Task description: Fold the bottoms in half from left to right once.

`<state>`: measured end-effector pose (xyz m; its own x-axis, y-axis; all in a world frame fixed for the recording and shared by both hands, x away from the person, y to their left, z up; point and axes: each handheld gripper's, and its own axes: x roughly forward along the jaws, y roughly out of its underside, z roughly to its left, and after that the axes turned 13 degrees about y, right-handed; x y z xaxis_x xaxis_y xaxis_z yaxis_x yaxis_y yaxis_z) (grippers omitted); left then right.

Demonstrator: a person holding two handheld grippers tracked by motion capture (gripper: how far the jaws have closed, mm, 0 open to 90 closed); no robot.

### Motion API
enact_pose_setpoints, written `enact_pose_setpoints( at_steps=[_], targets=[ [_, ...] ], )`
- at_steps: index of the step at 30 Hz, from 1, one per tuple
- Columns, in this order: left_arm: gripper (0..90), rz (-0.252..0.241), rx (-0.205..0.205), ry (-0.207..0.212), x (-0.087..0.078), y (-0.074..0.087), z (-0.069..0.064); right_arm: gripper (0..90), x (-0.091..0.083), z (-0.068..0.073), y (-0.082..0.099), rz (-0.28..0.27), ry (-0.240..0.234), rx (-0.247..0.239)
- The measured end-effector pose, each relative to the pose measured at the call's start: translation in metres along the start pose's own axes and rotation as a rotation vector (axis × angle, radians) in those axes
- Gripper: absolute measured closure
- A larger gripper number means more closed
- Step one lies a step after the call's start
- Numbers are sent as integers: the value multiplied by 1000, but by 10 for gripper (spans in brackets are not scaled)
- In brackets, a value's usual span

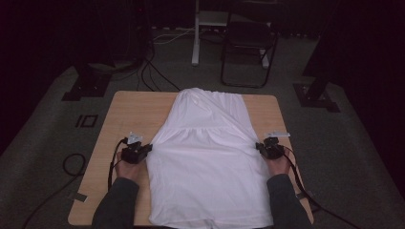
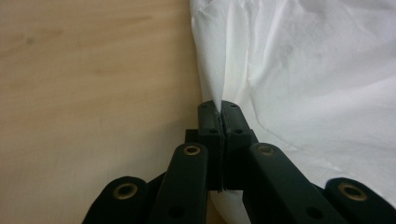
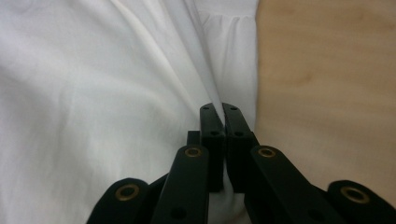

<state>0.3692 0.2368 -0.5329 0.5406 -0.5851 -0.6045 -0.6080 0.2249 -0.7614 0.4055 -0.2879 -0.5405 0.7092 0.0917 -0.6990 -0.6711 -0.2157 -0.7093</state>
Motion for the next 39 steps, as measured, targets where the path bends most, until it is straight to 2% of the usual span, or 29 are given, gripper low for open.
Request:
enact_pose_setpoints(
  at_steps=[5, 7, 9, 11, 13, 15, 16, 18, 19, 21, 22, 23, 24, 25, 27, 28, 30, 33, 37, 38, 39],
  targets=[
    [889, -18, 42, 11, -32, 22, -16, 888, -30, 6, 29, 7, -57, -27],
    [888, -35, 37, 22, -44, 31, -22, 887, -44, 8, 41, 13, -75, -42],
    [888, -45, 22, 36, -55, 40, -29, 887, -57, 10, 54, 19, -104, -27],
    [887, -37, 26, 40, -65, 48, -37, 886, -69, 13, 66, 26, -135, -23],
    [887, -26, 19, 46, -72, 57, -44, 885, -81, 17, 75, 38, -148, -51],
    [881, 6, 21, 46, -74, 63, -49, 875, -89, 19, 81, 58, -160, -68],
    [861, 11, 23, 45, -75, 64, -49, 837, -92, 20, 81, 65, -160, -75],
    [705, -13, 18, 37, -79, 61, -47, 626, -94, 22, 79, 56, -145, -86],
    [637, -34, 17, 32, -81, 58, -46, 561, -95, 23, 75, 34, -134, -85],
    [575, -79, 34, 25, -84, 47, -45, 451, -95, 27, 62, -13, -120, -87],
    [544, -79, 34, 25, -84, 47, -45, 451, -95, 27, 62, -13, -120, -87],
    [544, -101, 59, 14, -85, 35, -44, 428, -94, 30, 53, -32, -121, -92],
    [518, -106, 66, 16, -84, 29, -44, 422, -90, 37, 36, -70, -132, -119],
    [514, -111, 76, 10, -81, 22, -42, 422, -87, 41, 28, -82, -131, -136],
    [503, -111, 80, 9, -70, 9, -39, 438, -74, 52, 7, -107, -134, -174],
    [503, -110, 76, 16, -63, 4, -36, 446, -66, 56, -3, -113, -153, -182],
    [502, -100, 67, 25, -48, -5, -33, 470, -45, 65, -22, -109, -190, -172],
    [494, -72, 65, 35, -28, -14, -33, 476, -19, 75, -42, -97, -214, -149],
    [490, -50, 86, 53, -12, -17, -40, 507, 10, 80, -53, -29, -223, -109],
    [490, -53, 85, 57, -10, -18, -41, 595, 19, 79, -53, 9, -239, -115],
    [490, -54, 89, 66, -9, -18, -42, 761, 20, 78, -53, 18, -242, -132]
  ],
)
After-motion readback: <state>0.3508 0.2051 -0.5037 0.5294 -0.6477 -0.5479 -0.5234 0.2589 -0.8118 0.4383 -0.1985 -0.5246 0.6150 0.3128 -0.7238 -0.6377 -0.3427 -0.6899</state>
